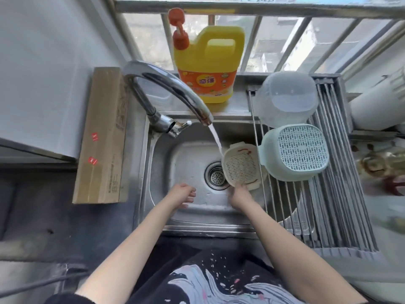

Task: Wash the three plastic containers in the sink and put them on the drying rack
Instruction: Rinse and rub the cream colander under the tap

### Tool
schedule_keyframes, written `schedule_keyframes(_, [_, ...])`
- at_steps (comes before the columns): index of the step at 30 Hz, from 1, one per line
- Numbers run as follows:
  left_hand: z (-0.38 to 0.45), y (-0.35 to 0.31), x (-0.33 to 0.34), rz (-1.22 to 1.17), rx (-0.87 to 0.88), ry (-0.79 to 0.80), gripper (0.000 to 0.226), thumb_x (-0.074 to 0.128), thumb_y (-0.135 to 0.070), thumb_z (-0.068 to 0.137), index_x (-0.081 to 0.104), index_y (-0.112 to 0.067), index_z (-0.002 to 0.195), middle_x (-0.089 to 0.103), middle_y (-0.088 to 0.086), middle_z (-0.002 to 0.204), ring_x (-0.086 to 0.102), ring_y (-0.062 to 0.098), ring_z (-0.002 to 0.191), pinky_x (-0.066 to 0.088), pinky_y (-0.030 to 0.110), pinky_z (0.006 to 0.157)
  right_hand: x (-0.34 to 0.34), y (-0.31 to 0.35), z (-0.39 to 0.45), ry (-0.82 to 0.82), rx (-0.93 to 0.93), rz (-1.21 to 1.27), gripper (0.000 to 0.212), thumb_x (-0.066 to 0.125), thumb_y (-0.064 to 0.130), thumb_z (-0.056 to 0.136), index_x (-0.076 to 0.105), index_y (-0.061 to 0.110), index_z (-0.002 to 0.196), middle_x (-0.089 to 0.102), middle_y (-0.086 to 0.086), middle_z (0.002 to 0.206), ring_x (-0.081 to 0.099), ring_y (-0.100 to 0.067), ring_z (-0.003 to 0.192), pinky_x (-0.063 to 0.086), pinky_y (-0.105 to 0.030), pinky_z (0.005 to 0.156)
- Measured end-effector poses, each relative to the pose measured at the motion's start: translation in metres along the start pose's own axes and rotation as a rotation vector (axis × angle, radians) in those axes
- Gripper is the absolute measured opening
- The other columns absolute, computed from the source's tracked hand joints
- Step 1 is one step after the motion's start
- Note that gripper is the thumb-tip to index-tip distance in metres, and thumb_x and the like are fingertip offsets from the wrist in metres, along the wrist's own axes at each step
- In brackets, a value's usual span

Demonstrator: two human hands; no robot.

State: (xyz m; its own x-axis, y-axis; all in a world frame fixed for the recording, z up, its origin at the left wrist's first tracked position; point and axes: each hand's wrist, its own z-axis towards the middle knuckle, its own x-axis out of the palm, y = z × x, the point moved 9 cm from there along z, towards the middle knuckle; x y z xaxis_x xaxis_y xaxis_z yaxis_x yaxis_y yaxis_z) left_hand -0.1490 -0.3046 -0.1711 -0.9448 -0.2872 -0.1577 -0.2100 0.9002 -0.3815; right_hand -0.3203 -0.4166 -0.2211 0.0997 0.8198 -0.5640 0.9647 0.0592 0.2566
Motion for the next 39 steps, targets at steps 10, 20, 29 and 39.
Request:
schedule_keyframes(10, [0.007,0.019,0.000,-0.049,-0.050,-0.022,0.005,0.051,-0.016,0.093,0.054,-0.012,0.093,0.058,0.002,0.079,0.053,0.012,0.061,0.038,0.022,0.055,-0.023,-0.003,-0.012,-0.347,-0.091,-0.220,0.023,0.043,-0.002,0.088,0.055,0.007,0.106,0.056,-0.014,0.116,0.060,-0.032,0.094,0.037,-0.031,0.066])
schedule_keyframes(20, [-0.009,-0.016,0.034,-0.088,-0.027,0.113,0.061,0.060,-0.055,0.083,0.060,0.001,0.107,0.067,0.017,0.097,0.070,0.028,0.079,0.060,0.035,0.066,-0.047,0.057,-0.070,-0.611,-0.460,-0.280,0.034,0.088,0.012,0.053,0.056,0.015,0.064,0.062,0.002,0.066,0.057,-0.022,0.045,0.033,-0.021,0.033])
schedule_keyframes(29, [-0.012,-0.048,0.018,-0.281,0.060,-0.071,0.035,0.032,-0.017,0.100,0.047,0.004,0.122,0.065,0.026,0.090,0.061,0.019,0.034,0.049,0.023,0.034,-0.060,0.075,-0.082,-0.452,-0.511,0.042,0.047,0.052,0.010,0.085,0.051,0.024,0.130,0.037,0.009,0.150,0.062,-0.027,0.101,0.050,-0.036,0.077])
schedule_keyframes(39, [-0.037,-0.061,-0.008,-0.124,0.317,-0.330,0.021,0.037,-0.016,0.090,0.046,-0.015,0.072,0.066,0.018,0.063,0.070,0.032,0.062,0.059,0.047,0.067,-0.107,0.102,-0.069,-0.621,-0.562,-0.508,0.071,0.051,0.006,0.085,0.023,0.008,0.150,0.022,-0.008,0.157,0.014,-0.023,0.147,0.005,-0.046,0.119])
